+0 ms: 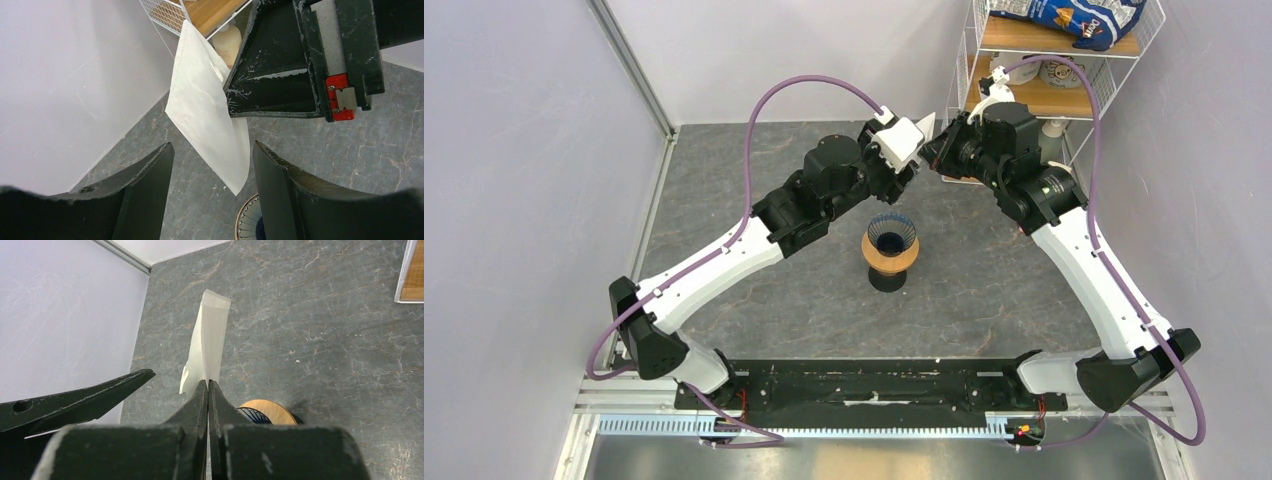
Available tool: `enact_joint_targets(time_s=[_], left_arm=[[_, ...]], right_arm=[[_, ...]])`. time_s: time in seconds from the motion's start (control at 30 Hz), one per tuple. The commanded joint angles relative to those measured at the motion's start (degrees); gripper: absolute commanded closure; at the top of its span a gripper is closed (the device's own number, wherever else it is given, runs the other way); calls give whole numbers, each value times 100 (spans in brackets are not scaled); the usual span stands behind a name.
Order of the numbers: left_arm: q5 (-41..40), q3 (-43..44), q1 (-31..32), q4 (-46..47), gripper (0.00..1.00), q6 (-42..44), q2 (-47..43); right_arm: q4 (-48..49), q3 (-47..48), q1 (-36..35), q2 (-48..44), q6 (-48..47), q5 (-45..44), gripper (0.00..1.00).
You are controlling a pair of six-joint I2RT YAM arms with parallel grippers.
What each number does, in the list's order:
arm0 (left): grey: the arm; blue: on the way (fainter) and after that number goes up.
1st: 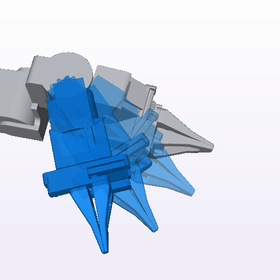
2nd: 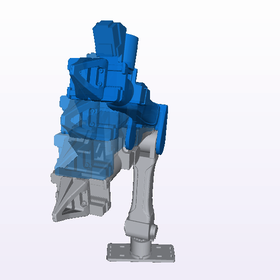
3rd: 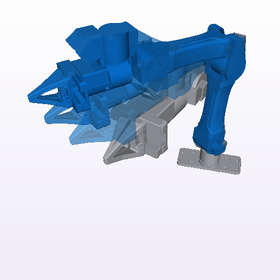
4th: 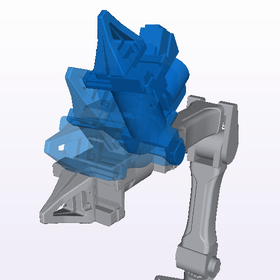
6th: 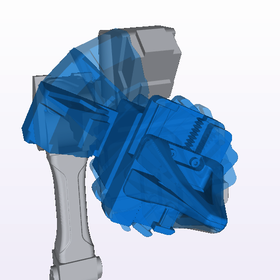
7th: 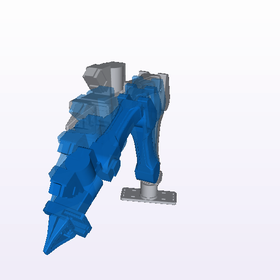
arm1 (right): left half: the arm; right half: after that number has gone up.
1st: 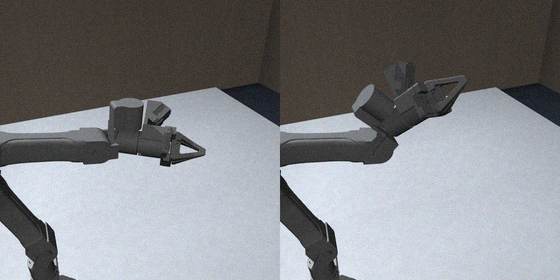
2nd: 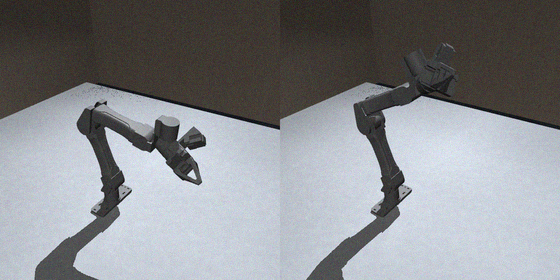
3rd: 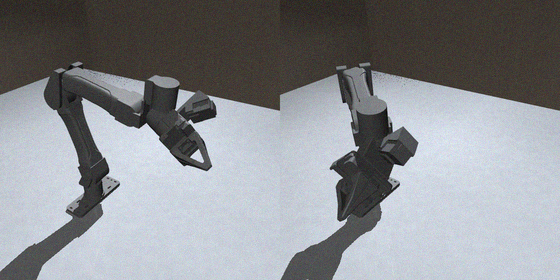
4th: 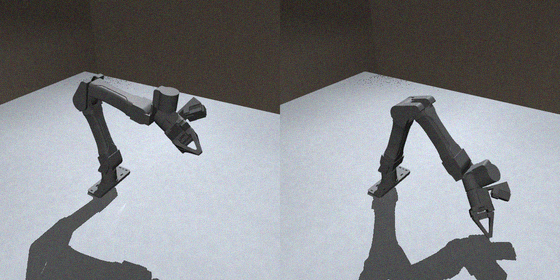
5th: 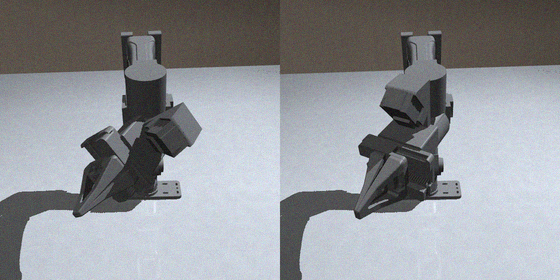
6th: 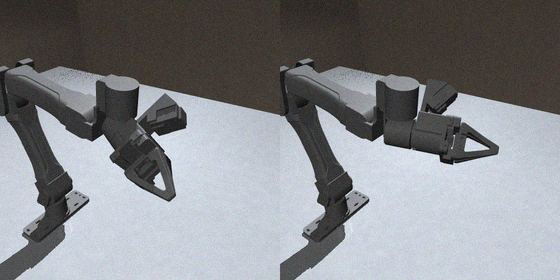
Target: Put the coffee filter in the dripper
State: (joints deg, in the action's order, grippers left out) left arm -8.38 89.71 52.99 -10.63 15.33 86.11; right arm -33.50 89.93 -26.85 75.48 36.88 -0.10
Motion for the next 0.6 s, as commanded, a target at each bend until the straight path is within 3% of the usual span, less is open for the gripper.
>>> enact_joint_targets(time_s=[0.0,0.57], left_arm=[[-63,209,27,127,34,-133,28],[-1093,583,36,-27,46,217,415]], right_arm=[[150,68,-31,-42,6,-13,100],[-16,172,-99,44,178,-242,100]])
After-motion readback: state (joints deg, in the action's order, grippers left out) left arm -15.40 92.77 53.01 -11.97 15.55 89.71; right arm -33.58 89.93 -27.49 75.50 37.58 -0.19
